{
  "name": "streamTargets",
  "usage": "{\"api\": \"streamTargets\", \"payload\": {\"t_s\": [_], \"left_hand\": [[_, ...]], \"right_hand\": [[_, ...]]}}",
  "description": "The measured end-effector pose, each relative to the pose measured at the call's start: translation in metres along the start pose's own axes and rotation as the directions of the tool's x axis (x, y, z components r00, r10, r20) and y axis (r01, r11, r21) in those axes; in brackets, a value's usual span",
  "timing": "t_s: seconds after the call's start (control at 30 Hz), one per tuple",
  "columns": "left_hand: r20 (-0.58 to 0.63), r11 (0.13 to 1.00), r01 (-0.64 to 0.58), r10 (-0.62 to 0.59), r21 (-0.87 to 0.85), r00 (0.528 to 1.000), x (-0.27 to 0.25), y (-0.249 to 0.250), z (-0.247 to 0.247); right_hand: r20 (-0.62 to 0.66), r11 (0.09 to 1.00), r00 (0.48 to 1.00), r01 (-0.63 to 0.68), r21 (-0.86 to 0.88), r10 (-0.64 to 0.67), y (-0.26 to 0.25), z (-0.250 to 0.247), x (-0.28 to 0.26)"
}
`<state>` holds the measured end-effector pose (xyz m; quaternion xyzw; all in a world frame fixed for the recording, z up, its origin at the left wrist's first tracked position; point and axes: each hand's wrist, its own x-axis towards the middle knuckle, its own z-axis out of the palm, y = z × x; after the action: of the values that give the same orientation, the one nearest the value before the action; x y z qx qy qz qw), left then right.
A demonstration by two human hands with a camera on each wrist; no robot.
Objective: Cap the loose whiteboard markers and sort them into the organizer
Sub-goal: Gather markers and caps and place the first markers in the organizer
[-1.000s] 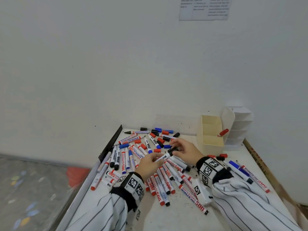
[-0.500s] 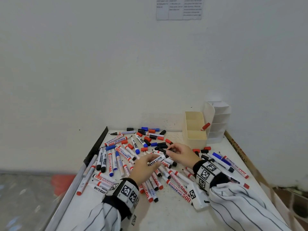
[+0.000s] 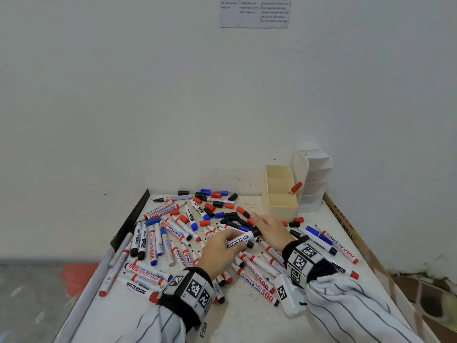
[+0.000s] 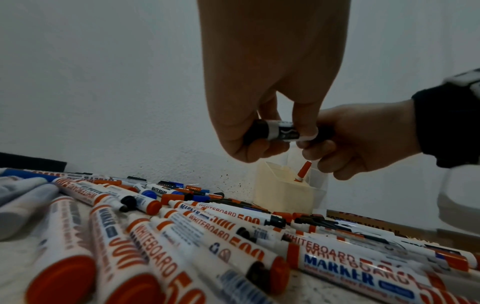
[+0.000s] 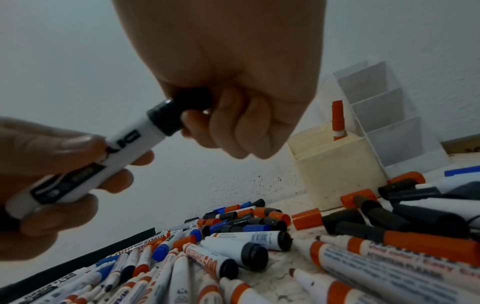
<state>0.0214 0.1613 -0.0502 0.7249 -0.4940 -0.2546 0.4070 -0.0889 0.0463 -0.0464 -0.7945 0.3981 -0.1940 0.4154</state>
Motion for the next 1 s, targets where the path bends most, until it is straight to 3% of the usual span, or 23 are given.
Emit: {"api": "streamTargets", "payload": {"t_s": [0.1, 0.23, 0.37, 0.53, 0.7, 0.77, 0.83, 0.9, 1.0], "left_hand": [[-0.025, 1.0, 0.013, -0.012, 0.011, 1.0, 0.001, 0.003, 0.003], [0.031, 0.996, 0.008, -0.01, 0.085, 0.999, 0.002, 0.005, 0.002], [0.013, 0.972, -0.052, 0.051, 0.228, 0.999, 0.0, 0.007, 0.002], [0.092, 0.996, -0.071, 0.067, 0.05, 0.994, -0.001, 0.005, 0.001], [0.009, 0.936, -0.145, 0.151, 0.322, 0.989, -0.003, 0.01, 0.006], [0.061, 0.97, -0.12, 0.109, 0.212, 0.992, -0.002, 0.013, 0.006], [0.125, 1.0, -0.018, 0.017, 0.005, 0.992, -0.001, 0.018, 0.002], [0.15, 0.998, 0.028, -0.02, -0.048, 0.988, -0.003, 0.022, 0.001], [0.054, 0.961, -0.094, 0.082, 0.26, 0.995, -0.004, 0.024, 0.004]], "right_hand": [[-0.084, 1.0, 0.996, -0.015, -0.016, 0.014, 0.0, 0.001, 0.001], [-0.054, 1.0, 0.998, -0.009, 0.0, 0.009, -0.002, 0.002, 0.0], [-0.062, 0.999, 0.998, -0.013, 0.03, 0.014, -0.003, 0.007, -0.003], [-0.115, 0.989, 0.992, 0.071, 0.127, -0.057, -0.003, 0.01, -0.01], [-0.113, 0.995, 0.994, 0.019, 0.097, -0.008, -0.008, 0.007, -0.011], [-0.131, 0.991, 0.991, 0.036, 0.129, -0.019, -0.01, 0.005, -0.013], [-0.145, 0.984, 0.988, 0.075, 0.161, -0.052, -0.011, 0.004, -0.017], [-0.144, 0.982, 0.987, 0.098, 0.163, -0.075, -0.012, 0.003, -0.018], [-0.131, 0.987, 0.99, 0.078, 0.137, -0.06, -0.011, 0.001, -0.015]]}}
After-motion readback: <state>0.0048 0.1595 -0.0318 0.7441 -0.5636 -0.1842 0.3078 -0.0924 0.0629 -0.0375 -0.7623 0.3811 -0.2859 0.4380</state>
